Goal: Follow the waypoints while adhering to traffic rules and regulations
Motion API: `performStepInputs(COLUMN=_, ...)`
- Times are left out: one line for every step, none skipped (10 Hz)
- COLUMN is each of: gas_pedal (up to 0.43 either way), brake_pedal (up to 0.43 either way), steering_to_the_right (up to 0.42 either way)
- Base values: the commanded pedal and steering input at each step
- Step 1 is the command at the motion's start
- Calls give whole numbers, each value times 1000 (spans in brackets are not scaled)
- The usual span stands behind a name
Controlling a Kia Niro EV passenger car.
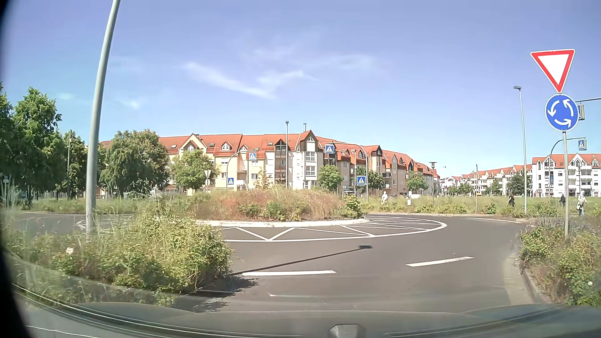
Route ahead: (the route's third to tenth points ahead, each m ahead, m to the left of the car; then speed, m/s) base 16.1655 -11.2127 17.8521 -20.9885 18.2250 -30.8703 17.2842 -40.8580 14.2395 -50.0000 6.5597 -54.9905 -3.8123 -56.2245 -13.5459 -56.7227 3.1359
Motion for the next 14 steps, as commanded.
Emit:
performStepInputs(gas_pedal=118, brake_pedal=37, steering_to_the_right=89)
performStepInputs(gas_pedal=118, brake_pedal=30, steering_to_the_right=98)
performStepInputs(gas_pedal=118, brake_pedal=30, steering_to_the_right=104)
performStepInputs(gas_pedal=110, brake_pedal=30, steering_to_the_right=115)
performStepInputs(gas_pedal=110, brake_pedal=30, steering_to_the_right=127)
performStepInputs(gas_pedal=110, brake_pedal=30, steering_to_the_right=139)
performStepInputs(gas_pedal=110, brake_pedal=30, steering_to_the_right=157)
performStepInputs(gas_pedal=98, brake_pedal=30, steering_to_the_right=179)
performStepInputs(gas_pedal=98, brake_pedal=30, steering_to_the_right=201)
performStepInputs(gas_pedal=87, brake_pedal=30, steering_to_the_right=216)
performStepInputs(gas_pedal=67, brake_pedal=30, steering_to_the_right=236)
performStepInputs(gas_pedal=59, brake_pedal=30, steering_to_the_right=251)
performStepInputs(gas_pedal=39, brake_pedal=30, steering_to_the_right=261)
performStepInputs(gas_pedal=8, brake_pedal=30, steering_to_the_right=266)
